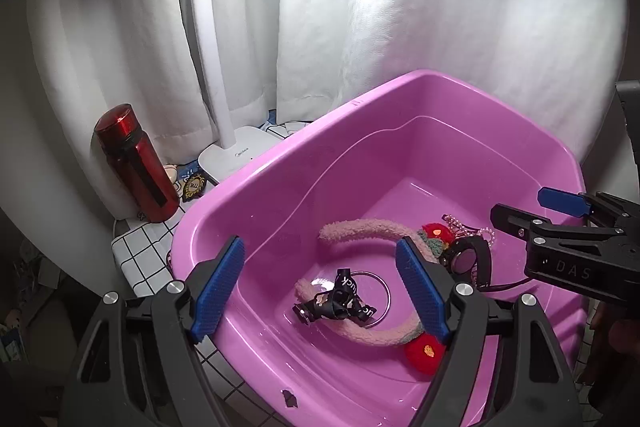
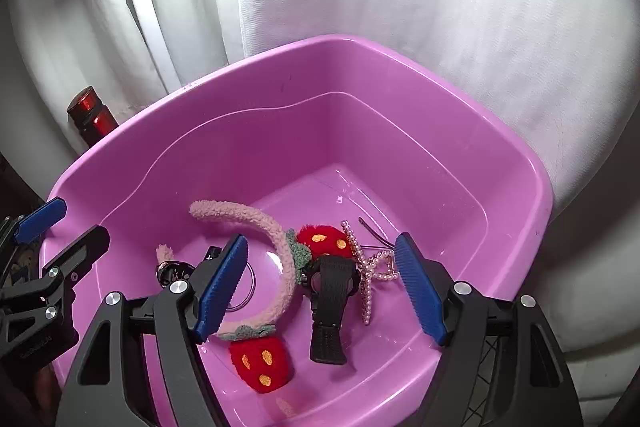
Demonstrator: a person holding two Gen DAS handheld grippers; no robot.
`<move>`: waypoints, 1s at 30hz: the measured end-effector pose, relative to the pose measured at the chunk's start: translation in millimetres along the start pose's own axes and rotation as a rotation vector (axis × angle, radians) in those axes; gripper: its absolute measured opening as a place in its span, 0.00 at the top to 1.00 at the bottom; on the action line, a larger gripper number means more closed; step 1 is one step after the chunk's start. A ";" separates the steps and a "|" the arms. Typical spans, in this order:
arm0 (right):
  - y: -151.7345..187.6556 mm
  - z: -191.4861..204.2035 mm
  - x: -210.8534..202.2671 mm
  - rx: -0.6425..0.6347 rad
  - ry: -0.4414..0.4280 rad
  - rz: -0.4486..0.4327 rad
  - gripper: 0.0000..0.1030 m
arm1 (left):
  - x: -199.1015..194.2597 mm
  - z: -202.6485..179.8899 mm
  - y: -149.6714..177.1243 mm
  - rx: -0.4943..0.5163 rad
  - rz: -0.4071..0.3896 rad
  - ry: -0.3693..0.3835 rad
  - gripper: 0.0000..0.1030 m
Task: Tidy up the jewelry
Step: 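Open both tools to drop the hair tie and watch into the tub, then withdraw both open tools from the tub toward the beige puff and bangle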
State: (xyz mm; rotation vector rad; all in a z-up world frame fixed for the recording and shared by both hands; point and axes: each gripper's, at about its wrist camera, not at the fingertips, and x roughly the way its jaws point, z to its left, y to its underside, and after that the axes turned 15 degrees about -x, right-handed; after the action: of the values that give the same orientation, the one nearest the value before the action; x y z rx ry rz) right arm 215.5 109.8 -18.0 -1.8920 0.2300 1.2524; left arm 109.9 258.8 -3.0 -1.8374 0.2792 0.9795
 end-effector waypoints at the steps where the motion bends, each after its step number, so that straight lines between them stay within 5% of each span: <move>1: 0.5 -0.4 -1.5 0.003 -0.001 -0.002 0.30 | -1.3 -0.5 0.6 -0.002 0.000 0.001 0.26; 20: 30.3 4.8 -61.2 0.047 0.016 -0.119 0.30 | -40.2 -15.0 12.8 0.011 -0.022 0.076 0.26; 30: 110.9 -20.3 -126.6 0.182 0.111 -0.159 0.30 | -80.8 -54.5 30.4 0.072 -0.045 0.212 0.23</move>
State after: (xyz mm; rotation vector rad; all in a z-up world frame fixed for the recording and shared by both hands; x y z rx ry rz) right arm 106.3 -10.4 30.4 -1.7873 0.2384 0.9878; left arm 67.3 179.7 45.4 -1.8748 0.3947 0.7353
